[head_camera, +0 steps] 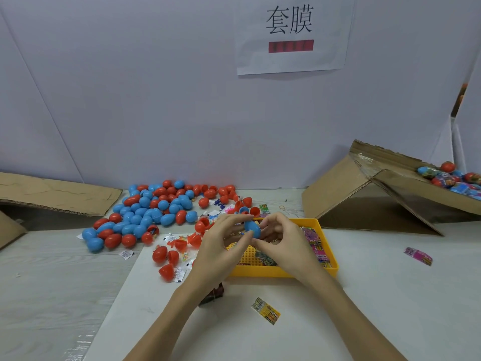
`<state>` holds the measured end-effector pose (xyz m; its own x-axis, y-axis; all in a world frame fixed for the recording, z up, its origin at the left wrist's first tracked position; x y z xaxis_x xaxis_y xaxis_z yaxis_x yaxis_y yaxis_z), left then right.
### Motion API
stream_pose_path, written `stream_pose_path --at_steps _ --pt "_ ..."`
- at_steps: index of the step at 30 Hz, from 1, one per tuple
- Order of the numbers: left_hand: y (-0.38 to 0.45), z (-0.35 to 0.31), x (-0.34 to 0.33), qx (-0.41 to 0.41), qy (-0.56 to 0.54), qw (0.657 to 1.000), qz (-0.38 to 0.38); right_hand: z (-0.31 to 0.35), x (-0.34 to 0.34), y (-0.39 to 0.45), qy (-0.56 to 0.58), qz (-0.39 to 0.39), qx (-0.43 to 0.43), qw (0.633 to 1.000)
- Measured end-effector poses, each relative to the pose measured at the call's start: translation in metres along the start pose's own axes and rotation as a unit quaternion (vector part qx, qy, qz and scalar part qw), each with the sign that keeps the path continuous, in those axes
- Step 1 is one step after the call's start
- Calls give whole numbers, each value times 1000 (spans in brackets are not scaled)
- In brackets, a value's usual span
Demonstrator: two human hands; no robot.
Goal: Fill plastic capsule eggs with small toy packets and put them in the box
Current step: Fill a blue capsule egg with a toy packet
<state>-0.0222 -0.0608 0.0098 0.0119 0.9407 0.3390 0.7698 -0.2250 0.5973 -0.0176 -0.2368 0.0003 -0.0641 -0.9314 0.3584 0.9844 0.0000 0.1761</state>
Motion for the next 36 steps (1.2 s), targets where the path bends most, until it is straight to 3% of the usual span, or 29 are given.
stream_pose_path --at_steps 9,15,20,23,27,32,36 --pt "3 2 1 108 -140 983 -56 4 -1 -1 -2 49 45 998" --pt "3 2 4 113 -158 980 -29 5 -1 -2 18 31 61 997" --pt "3 2 0 109 -141 983 -52 5 -2 -2 19 11 40 999" --pt "4 5 6 114 -107 982 -103 1 -2 0 -101 -15 48 994" --pt "5 9 14 96 20 985 -141 -2 -10 -1 -253 -28 77 964" --pt "4 13 12 69 71 987 -128 -6 -8 5 -277 -50 -1 960" --pt "2 15 10 62 88 988 -111 -1 -12 4 -283 -71 2 956"
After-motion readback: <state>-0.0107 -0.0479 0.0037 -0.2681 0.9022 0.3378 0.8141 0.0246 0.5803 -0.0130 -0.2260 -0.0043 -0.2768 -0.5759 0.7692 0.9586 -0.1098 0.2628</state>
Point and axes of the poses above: each hand's wrist, its own y-axis towards the middle knuckle, its own x-axis out of the back of the hand, z = x × y, the point moved 1 cm from there along y, towards the middle knuckle, and after that the axes turned 8 degrees about -x, right-handed, at the moved point
